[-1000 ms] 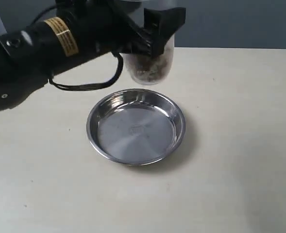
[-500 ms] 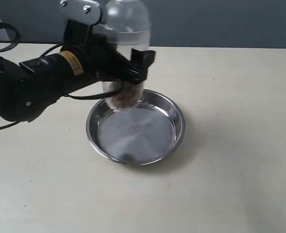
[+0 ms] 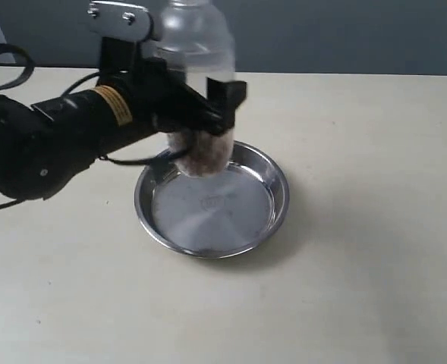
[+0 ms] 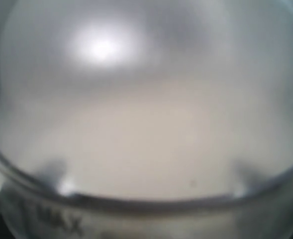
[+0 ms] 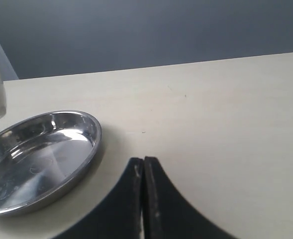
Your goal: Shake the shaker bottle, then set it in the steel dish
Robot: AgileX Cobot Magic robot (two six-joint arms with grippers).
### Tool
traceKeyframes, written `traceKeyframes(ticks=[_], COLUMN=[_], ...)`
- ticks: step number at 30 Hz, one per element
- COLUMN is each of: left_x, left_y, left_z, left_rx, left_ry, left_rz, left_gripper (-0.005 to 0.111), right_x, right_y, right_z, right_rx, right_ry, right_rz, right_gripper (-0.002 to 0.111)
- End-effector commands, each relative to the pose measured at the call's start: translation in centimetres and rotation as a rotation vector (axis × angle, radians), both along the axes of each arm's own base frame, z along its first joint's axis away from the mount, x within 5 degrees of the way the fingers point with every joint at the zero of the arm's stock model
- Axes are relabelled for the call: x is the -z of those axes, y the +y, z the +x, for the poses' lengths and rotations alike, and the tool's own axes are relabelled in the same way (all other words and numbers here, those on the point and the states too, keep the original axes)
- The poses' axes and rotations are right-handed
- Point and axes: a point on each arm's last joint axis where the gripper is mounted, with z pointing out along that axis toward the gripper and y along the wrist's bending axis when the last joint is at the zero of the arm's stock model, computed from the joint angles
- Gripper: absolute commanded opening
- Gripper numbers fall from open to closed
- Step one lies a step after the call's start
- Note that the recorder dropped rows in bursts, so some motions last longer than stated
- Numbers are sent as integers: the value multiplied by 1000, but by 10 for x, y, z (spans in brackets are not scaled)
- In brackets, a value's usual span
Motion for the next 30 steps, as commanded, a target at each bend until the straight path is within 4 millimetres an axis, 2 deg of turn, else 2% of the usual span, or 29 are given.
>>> traceKeyframes(ticks=[1, 2, 3, 7, 9, 11, 12, 15, 16, 19, 20, 24, 30], left_x=[-9, -7, -7, -11, -10, -4, -4, -7, -8, -2, 2, 3, 17], left_y=[16, 26, 28, -5, 8, 29, 29, 0, 0, 31, 36, 23, 12], left_z=[8, 14, 15, -8, 2, 15, 14, -4, -5, 15, 17, 14, 19], left_rx=[-132, -227, -234, 140, 14, -233, -241, 106, 114, -231, -280, -125, -74], left_ry=[1, 46, 59, -83, -22, 114, 121, -69, -74, 126, 141, 29, -44], left_rz=[-91, -169, -179, 61, -8, -210, -222, 102, 113, -160, -180, -8, -120], left_gripper=[0, 0, 0, 0, 0, 0, 0, 0, 0, 0, 0, 0, 0], right_x=[-1, -1, -1, -1, -1, -1, -1, -1, -1, -1, -1, -1, -1], right_y=[0, 0, 0, 0, 0, 0, 0, 0, 0, 0, 0, 0, 0], right_z=[0, 0, 0, 0, 0, 0, 0, 0, 0, 0, 0, 0, 0], right_rx=[1, 1, 1, 1, 1, 1, 1, 1, 1, 1, 1, 1, 1], right_ry=[-13, -13, -13, -13, -13, -13, -13, -13, -13, -13, -13, -13, -13], right_rz=[-1, -1, -1, -1, -1, -1, -1, -1, -1, -1, -1, -5, -5], right_gripper=[-1, -1, -1, -1, -1, -1, -1, -1, -1, -1, -1, -1, -1])
